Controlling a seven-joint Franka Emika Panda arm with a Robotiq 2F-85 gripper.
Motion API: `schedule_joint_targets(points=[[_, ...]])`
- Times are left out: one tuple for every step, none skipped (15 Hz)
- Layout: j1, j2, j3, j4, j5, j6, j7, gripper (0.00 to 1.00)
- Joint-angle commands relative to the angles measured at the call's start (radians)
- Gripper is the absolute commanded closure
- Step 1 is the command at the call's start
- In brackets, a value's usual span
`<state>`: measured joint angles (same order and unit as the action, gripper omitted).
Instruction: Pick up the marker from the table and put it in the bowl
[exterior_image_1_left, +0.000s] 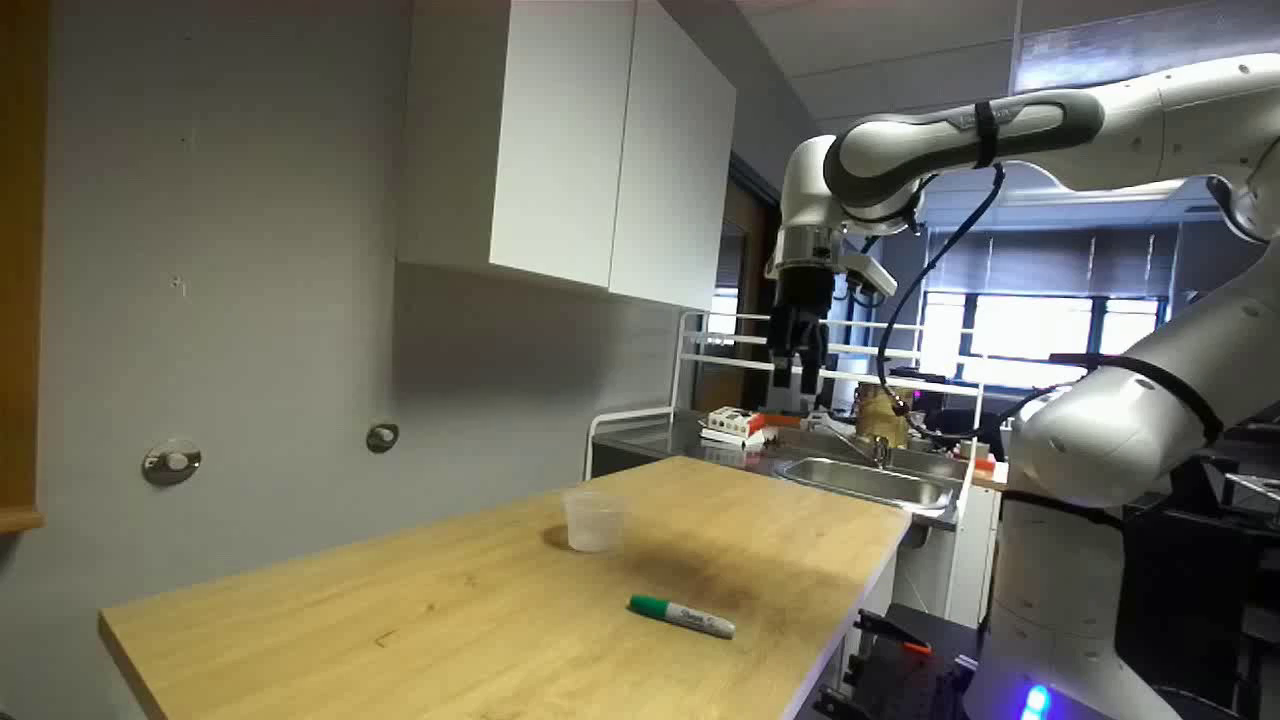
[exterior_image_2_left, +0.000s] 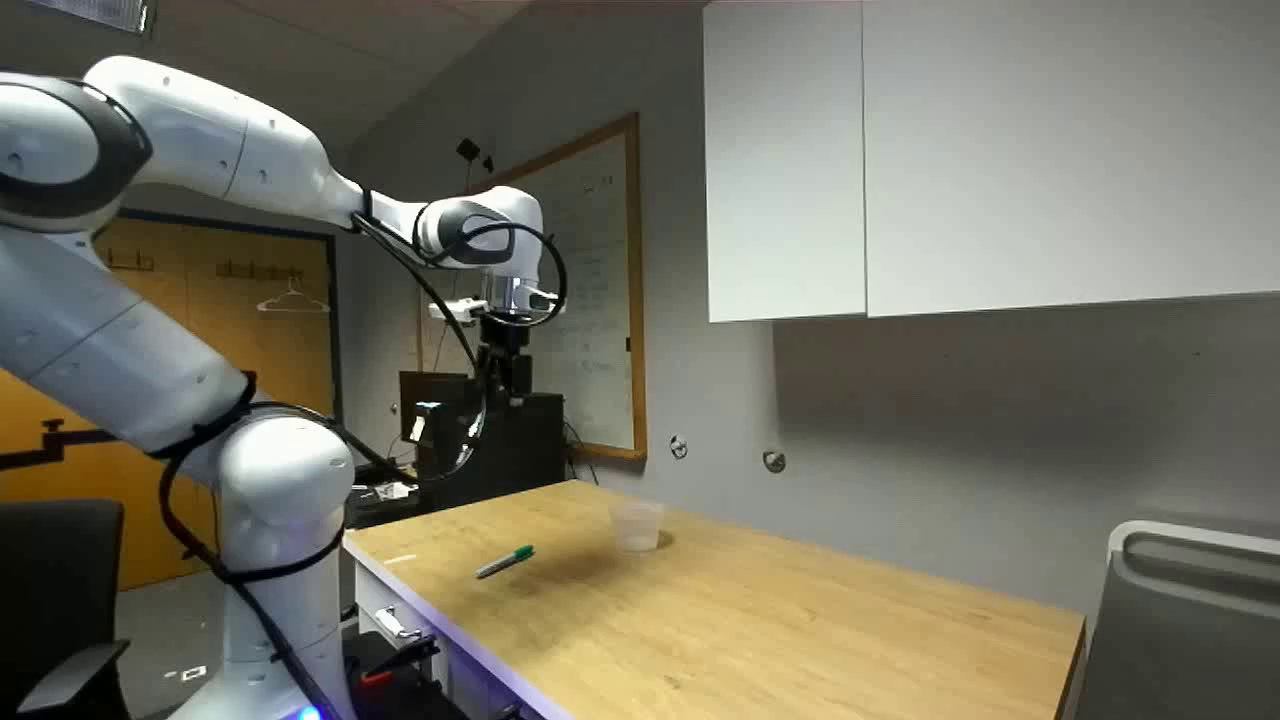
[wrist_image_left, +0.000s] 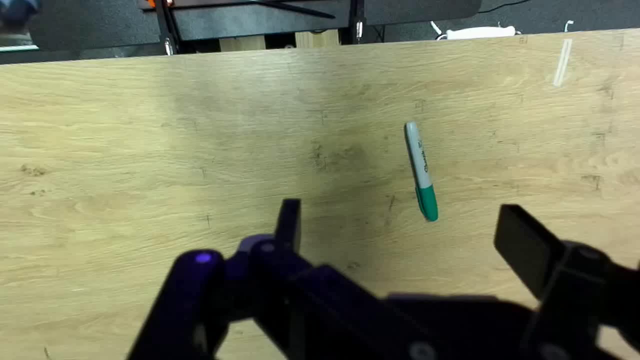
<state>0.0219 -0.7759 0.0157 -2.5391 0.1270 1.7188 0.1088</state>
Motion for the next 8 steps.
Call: schedule_joint_targets(points=[[-0.01, 0.0, 0.007, 0.003, 0.005, -0.001, -0.005, 0.0], [-0.009, 0.012, 0.01, 0.006, 0.004, 0.007, -0.005, 0.0], [-0.007, 0.023, 0.013, 0.007, 0.005, 0.015, -0.007, 0.0], [-0.003, 0.035, 0.015, 0.009, 0.009, 0.023, -0.008, 0.0], [0.001, 0.049, 0.02, 0.01, 0.011, 0.036, -0.009, 0.0], [0.006, 0.064, 0.026, 0.01, 0.014, 0.052, -0.009, 0.0], [0.012, 0.083, 0.033, 0.01, 0.017, 0.073, -0.01, 0.0], [0.019, 0.103, 0.041, 0.011, 0.018, 0.094, -0.012, 0.0]])
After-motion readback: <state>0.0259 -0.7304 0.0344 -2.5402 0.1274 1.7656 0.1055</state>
